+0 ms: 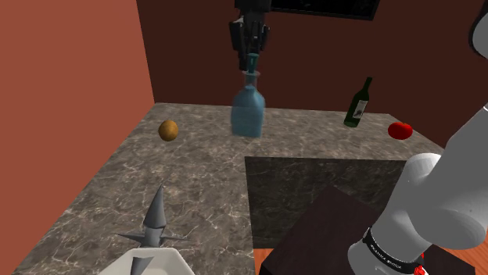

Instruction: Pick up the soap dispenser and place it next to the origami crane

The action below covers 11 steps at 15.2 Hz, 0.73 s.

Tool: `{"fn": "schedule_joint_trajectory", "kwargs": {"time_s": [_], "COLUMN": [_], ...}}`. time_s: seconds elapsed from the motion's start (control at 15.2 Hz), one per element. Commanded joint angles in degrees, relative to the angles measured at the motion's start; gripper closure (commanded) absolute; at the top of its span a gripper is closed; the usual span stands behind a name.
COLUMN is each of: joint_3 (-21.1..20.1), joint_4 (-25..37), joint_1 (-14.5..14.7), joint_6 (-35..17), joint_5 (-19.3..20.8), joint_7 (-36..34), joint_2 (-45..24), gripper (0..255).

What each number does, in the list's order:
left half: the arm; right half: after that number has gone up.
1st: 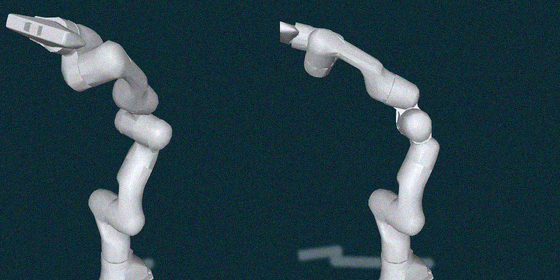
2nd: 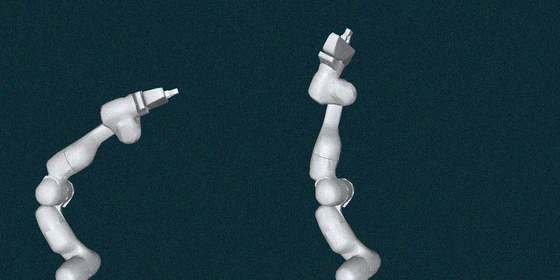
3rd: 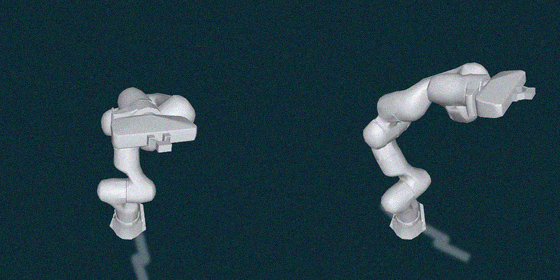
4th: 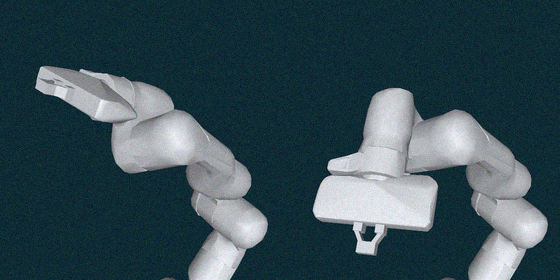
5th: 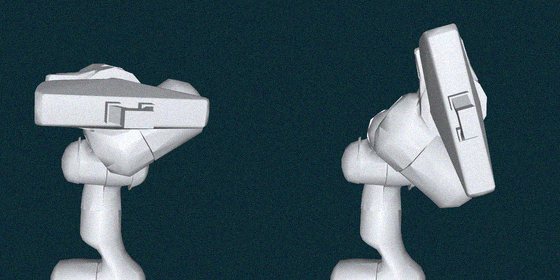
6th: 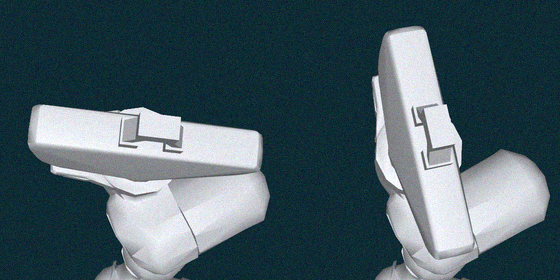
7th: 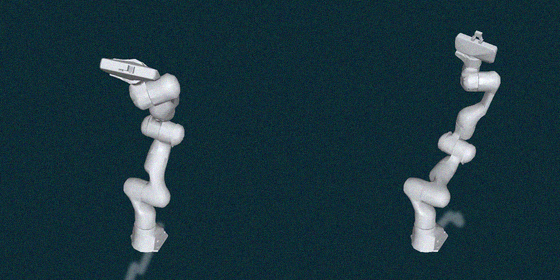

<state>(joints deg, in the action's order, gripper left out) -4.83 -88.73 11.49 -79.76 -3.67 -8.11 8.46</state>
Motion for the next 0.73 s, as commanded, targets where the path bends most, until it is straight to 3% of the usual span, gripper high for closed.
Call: {"fn": "schedule_joint_trajectory", "kwargs": {"time_s": [0.0,0.66], "joint_3": [0.0,0.0], "joint_4": [-2.6,-13.5], "joint_1": [0.0,0.1], "joint_6": [-1.8,-10.0], "joint_5": [-0.1,-0.2], "joint_7": [0.0,0.6], "joint_2": [0.8,3.5], "gripper": [255,255]}}
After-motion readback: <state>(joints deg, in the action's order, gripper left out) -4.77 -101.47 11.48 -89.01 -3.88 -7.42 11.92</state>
